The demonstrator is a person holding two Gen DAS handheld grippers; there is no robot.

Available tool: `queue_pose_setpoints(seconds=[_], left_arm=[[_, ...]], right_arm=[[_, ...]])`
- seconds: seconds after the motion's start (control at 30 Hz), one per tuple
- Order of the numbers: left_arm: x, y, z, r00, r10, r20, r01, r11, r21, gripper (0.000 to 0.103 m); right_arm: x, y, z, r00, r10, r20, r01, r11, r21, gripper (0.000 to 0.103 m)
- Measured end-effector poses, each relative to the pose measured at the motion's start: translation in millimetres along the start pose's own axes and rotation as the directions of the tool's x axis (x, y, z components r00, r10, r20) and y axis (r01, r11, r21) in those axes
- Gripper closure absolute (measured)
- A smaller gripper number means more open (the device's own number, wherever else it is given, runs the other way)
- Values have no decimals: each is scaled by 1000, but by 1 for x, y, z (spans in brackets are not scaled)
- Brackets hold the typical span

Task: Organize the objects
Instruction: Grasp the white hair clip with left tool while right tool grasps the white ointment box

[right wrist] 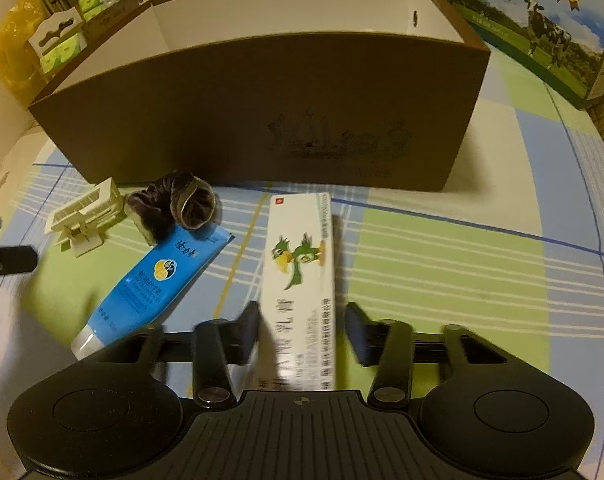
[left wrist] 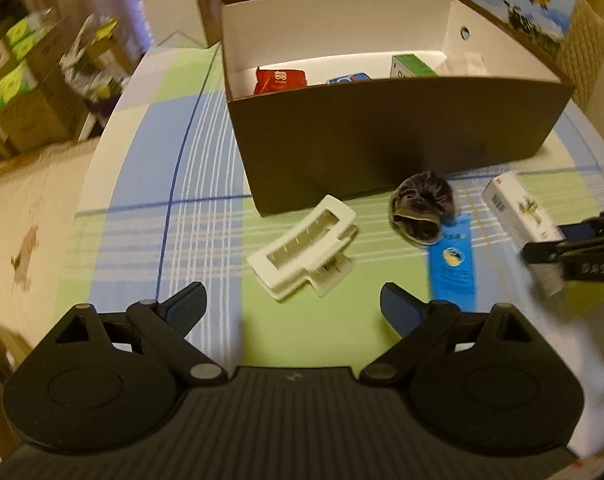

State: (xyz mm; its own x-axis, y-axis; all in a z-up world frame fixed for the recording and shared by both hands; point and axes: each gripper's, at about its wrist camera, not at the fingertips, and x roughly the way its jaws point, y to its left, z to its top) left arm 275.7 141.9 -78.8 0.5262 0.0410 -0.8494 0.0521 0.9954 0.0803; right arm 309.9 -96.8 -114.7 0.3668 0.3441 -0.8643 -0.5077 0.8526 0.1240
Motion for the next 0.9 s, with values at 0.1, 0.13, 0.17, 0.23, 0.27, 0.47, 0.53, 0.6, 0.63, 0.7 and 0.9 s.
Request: queue_pose_setpoints(seconds=[0.1,0.13,0.17,0.23,0.27,0.47,0.53,0.6,0.63,0.7,0.9], left_arm=[[10,5,3,1000,-7,7,7,999,43,11],[13,6,4,1000,-17,12,16,998,55,11],[15,7,5,999,-27,19,26,997,68,11],[22,9,8,998,-63,30,60,993,98,11],[25,10,8,996,-83,33,79,990,116,11],[54,8,15,990,-142,11,134,958,255,15],[62,8,17,987,-161,-11,158,950,269,22],[68,9,19,985,-173,-21,172,946,276,30],[69,9,20,982,-187,-29,188,943,273,33],[70,10,20,976,-215,-33,216,941,260,43],[64,11,13,969,-247,-17,245,946,212,62]], right_arm=[[-3,-1,-4,1000,0,12,0,1000,-12,67],[-4,-2,-5,1000,0,13,0,1000,-13,67],[-6,-4,-6,1000,1,12,-1,1000,-12,67],[-9,-7,-8,1000,0,9,0,1000,-3,67],[-10,-9,-9,1000,-1,9,1,1000,4,67],[-19,-18,-17,1000,-13,1,13,999,29,67],[-21,-21,-19,1000,-18,2,18,999,42,67],[-23,-24,-19,1000,-19,4,18,998,64,67],[-23,-24,-20,1000,-20,4,19,997,72,67],[-23,-24,-19,1000,-23,2,23,997,75,67],[-19,-22,-14,999,-43,3,42,996,73,64]])
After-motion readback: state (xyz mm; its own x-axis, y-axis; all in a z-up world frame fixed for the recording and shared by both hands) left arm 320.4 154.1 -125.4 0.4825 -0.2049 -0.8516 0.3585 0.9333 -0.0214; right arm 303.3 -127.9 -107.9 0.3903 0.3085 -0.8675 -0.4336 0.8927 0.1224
